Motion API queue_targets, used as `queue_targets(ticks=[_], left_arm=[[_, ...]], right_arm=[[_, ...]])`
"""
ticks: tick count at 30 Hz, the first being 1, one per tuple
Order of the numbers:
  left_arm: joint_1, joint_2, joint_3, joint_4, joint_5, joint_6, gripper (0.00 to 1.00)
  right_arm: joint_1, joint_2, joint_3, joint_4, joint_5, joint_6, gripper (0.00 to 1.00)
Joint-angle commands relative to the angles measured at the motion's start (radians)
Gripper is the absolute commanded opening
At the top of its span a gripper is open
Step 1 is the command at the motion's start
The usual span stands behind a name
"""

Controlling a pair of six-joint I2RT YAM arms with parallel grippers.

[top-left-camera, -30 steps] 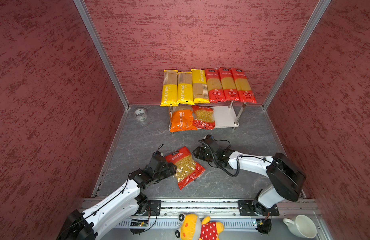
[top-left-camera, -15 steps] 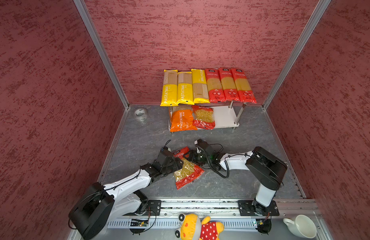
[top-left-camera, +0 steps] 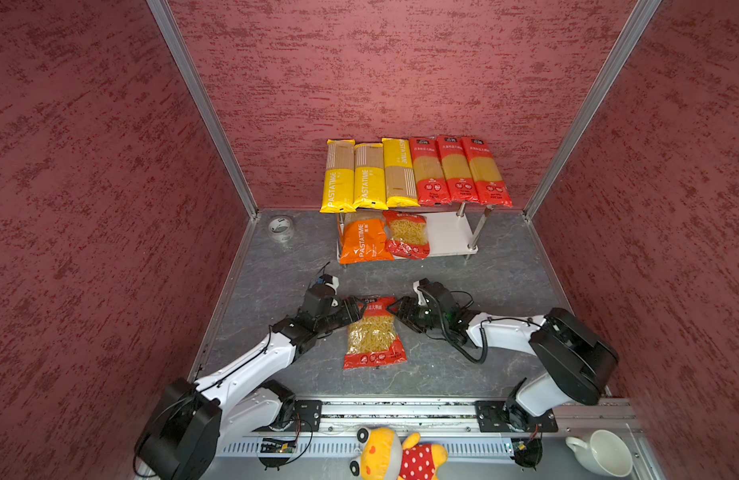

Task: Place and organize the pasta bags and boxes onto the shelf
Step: 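Grip the second red fusilli bag from either side with both grippers, then lift the second red fusilli bag upright and carry it to the shelf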

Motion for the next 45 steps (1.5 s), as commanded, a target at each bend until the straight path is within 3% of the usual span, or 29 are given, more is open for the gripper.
queue_targets(ticks=[1, 4, 8, 16, 23, 30, 36, 45], left_arm=[[0.082, -0.094, -0.036, -0.143, 0.091, 0.087, 0.79], [0.11, -0.14, -0.058, -0.188, 0.127, 0.094, 0.79], [0.054, -0.147, -0.079, -0.181, 0.112, 0.055, 0.79], [-0.118, 0.003, -0.087, -0.014, 0.047, -0.001, 0.74], [-0.201, 0.133, -0.062, 0.115, 0.049, -0.012, 0.6], [-0.225, 0.15, -0.04, 0.158, 0.062, 0.006, 0.31], [-0.23, 0.122, 0.001, 0.121, 0.059, 0.035, 0.18], [-0.251, 0.102, 0.117, 0.12, 0.051, 0.074, 0.09]], right_arm=[[-0.01, -0.1, 0.017, -0.284, 0.114, -0.076, 0.69], [-0.001, -0.15, -0.018, -0.297, 0.121, -0.036, 0.69], [0.074, -0.145, -0.027, -0.268, 0.136, 0.024, 0.69], [0.179, 0.073, 0.13, -0.178, 0.112, 0.018, 0.67], [0.199, 0.13, 0.153, -0.106, 0.087, 0.002, 0.47], [0.199, 0.059, 0.07, -0.064, 0.131, -0.033, 0.18], [0.196, 0.0, 0.062, -0.1, 0.15, -0.102, 0.1], [0.155, -0.203, 0.028, -0.129, 0.22, -0.259, 0.0]])
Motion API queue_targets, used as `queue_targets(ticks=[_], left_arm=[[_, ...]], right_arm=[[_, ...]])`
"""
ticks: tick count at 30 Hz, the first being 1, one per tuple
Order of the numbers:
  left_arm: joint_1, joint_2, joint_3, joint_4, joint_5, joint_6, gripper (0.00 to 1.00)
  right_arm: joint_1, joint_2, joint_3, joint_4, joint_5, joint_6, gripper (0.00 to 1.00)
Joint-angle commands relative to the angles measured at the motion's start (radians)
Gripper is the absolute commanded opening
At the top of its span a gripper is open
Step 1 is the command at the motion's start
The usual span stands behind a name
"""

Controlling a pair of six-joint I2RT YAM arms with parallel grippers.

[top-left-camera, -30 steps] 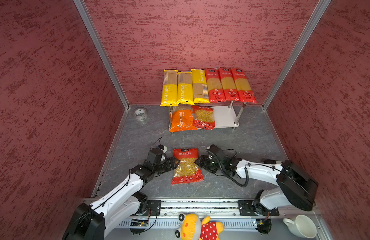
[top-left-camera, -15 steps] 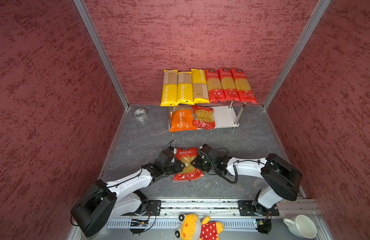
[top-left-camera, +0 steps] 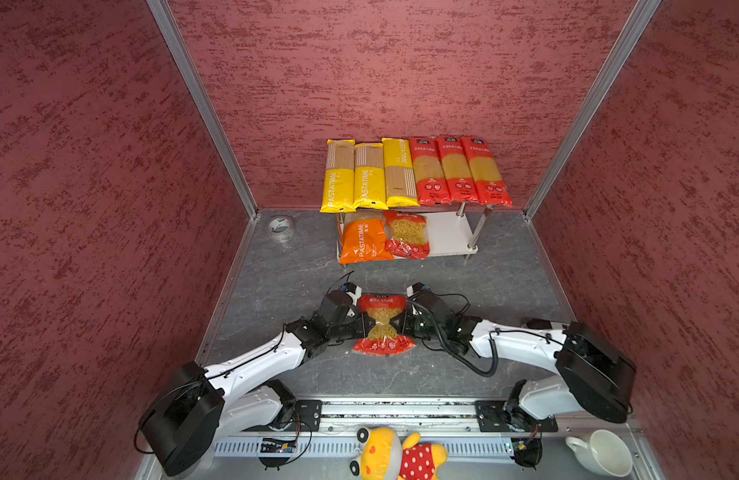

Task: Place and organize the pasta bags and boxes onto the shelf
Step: 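Lift the second red fusilli bag upright and carry it to the shelf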

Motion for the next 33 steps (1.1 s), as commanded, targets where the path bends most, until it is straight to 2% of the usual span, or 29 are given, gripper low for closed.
queue_targets(ticks=[1, 6, 10, 15, 18, 22, 26, 33], left_arm=[[-0.021, -0.022, 0.082, 0.085, 0.007, 0.038, 0.07], [-0.068, 0.027, 0.195, 0.086, -0.013, 0.084, 0.04], [-0.075, 0.082, 0.245, 0.135, -0.02, 0.088, 0.0], [-0.083, 0.203, 0.38, 0.193, -0.019, 0.131, 0.0], [-0.088, 0.29, 0.49, 0.205, -0.052, 0.197, 0.0], [-0.083, 0.417, 0.619, 0.243, -0.1, 0.259, 0.0], [-0.082, 0.555, 0.726, 0.321, -0.121, 0.305, 0.0], [-0.073, 0.791, 0.923, 0.427, -0.188, 0.393, 0.0]], right_arm=[[-0.024, -0.114, -0.012, 0.034, 0.063, -0.097, 0.0], [-0.096, -0.292, -0.061, 0.044, 0.076, -0.181, 0.0], [-0.14, -0.392, -0.034, 0.002, 0.098, -0.314, 0.0], [-0.208, -0.424, 0.023, -0.028, 0.16, -0.479, 0.0], [-0.268, -0.405, 0.034, 0.032, 0.203, -0.578, 0.0], [-0.4, -0.341, -0.013, 0.302, 0.16, -0.64, 0.0], [-0.511, -0.192, -0.001, 0.575, 0.078, -0.662, 0.0], [-0.635, 0.114, 0.167, 0.777, 0.005, -0.713, 0.0]])
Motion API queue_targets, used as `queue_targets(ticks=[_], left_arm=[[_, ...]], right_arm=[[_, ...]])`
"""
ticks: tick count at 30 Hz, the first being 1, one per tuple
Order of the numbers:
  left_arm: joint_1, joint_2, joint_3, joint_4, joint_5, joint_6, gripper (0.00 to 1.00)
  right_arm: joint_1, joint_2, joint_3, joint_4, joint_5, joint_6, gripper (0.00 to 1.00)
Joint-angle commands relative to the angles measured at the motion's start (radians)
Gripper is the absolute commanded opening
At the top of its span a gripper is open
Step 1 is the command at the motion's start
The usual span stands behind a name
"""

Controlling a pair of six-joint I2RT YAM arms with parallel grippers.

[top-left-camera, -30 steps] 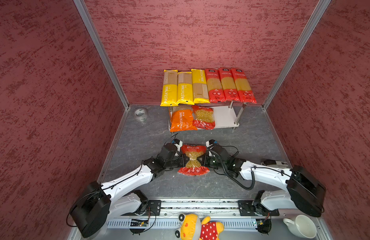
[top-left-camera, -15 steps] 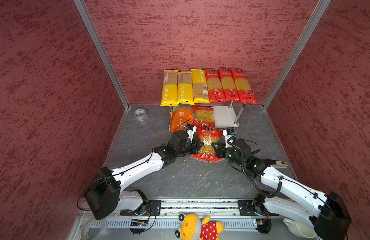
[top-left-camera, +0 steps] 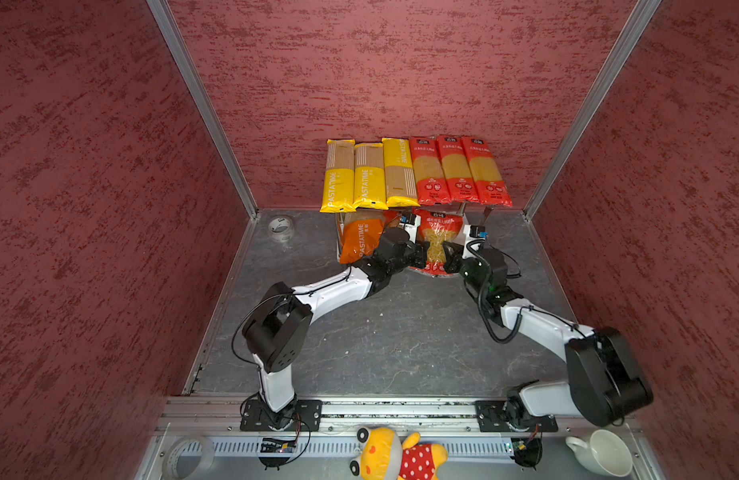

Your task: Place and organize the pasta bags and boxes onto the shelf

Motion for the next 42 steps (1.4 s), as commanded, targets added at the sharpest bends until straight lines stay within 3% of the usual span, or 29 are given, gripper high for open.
queue_targets(ticks=[1, 6, 11, 15, 23, 28, 33, 35, 38, 42], left_arm=[[-0.01, 0.077, 0.102, 0.138, 0.001, 0.059, 0.0], [0.011, 0.242, 0.271, 0.125, -0.023, 0.065, 0.0], [0.021, 0.377, 0.409, 0.057, -0.055, 0.032, 0.0], [0.027, 0.415, 0.433, 0.031, -0.124, -0.022, 0.0], [0.009, 0.451, 0.476, 0.01, -0.188, -0.04, 0.0], [0.002, 0.522, 0.604, -0.046, -0.241, -0.055, 0.0], [-0.006, 0.603, 0.739, -0.118, -0.201, -0.05, 0.02], [-0.005, 0.598, 0.75, -0.152, -0.192, -0.044, 0.13], [-0.005, 0.516, 0.661, -0.159, -0.219, -0.036, 0.46], [-0.021, 0.318, 0.396, -0.101, -0.227, -0.008, 0.64]], right_arm=[[-0.05, 0.091, 0.108, 0.305, -0.022, -0.049, 0.0], [-0.09, 0.289, 0.233, 0.333, -0.022, -0.042, 0.0], [-0.095, 0.383, 0.306, 0.244, 0.038, -0.041, 0.37], [-0.094, 0.338, 0.263, 0.197, 0.111, -0.027, 0.56], [-0.078, 0.098, 0.108, 0.076, 0.19, 0.01, 0.62], [-0.057, -0.035, 0.023, 0.002, 0.181, 0.078, 0.62], [-0.052, -0.156, -0.054, -0.079, 0.173, 0.144, 0.62], [-0.049, -0.192, -0.068, -0.131, 0.162, 0.151, 0.62], [-0.046, -0.252, -0.102, -0.195, 0.148, 0.16, 0.62], [-0.045, -0.343, -0.143, -0.271, 0.154, 0.16, 0.62]])
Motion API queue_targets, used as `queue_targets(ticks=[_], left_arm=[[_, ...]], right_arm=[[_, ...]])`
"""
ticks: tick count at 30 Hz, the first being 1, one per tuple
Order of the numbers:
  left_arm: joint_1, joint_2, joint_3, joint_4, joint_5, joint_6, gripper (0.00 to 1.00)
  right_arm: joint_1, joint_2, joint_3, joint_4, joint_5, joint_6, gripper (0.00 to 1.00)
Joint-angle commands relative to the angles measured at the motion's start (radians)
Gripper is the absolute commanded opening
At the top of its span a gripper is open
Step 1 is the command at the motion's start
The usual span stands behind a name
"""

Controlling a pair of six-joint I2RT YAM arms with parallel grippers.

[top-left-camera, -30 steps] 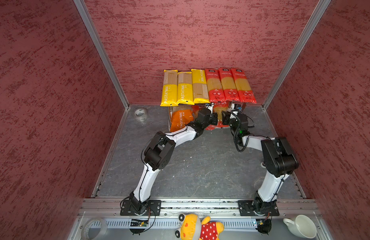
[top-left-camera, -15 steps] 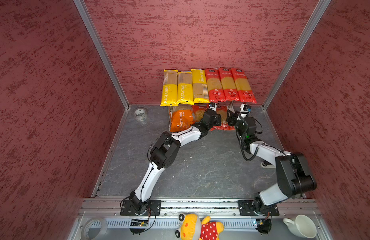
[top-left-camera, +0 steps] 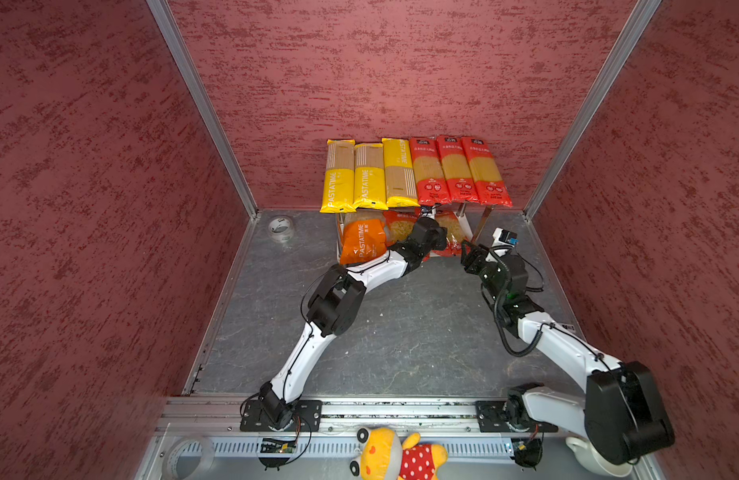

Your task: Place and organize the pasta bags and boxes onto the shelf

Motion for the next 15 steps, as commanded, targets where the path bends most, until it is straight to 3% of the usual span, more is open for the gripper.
queue_targets(ticks=[1, 5, 9, 13, 15], left_arm=[[-0.026, -0.198, -0.199, 0.057, -0.019, 0.029, 0.68], [-0.083, -0.448, -0.506, 0.069, 0.016, 0.041, 0.72], [-0.12, -0.718, -0.801, -0.042, 0.021, 0.106, 0.75], [-0.121, -1.019, -1.075, -0.098, -0.112, 0.338, 0.83], [-0.077, -1.18, -1.18, -0.09, -0.152, 0.467, 0.9]], right_arm=[[0.006, -0.072, -0.02, -0.12, 0.004, 0.008, 0.62], [0.005, -0.138, -0.014, -0.254, 0.037, -0.039, 0.63], [-0.02, -0.215, -0.021, -0.365, 0.188, -0.106, 0.64], [-0.06, -0.245, -0.088, -0.266, 0.359, -0.239, 0.67], [-0.074, -0.237, -0.123, -0.17, 0.506, -0.303, 0.66]])
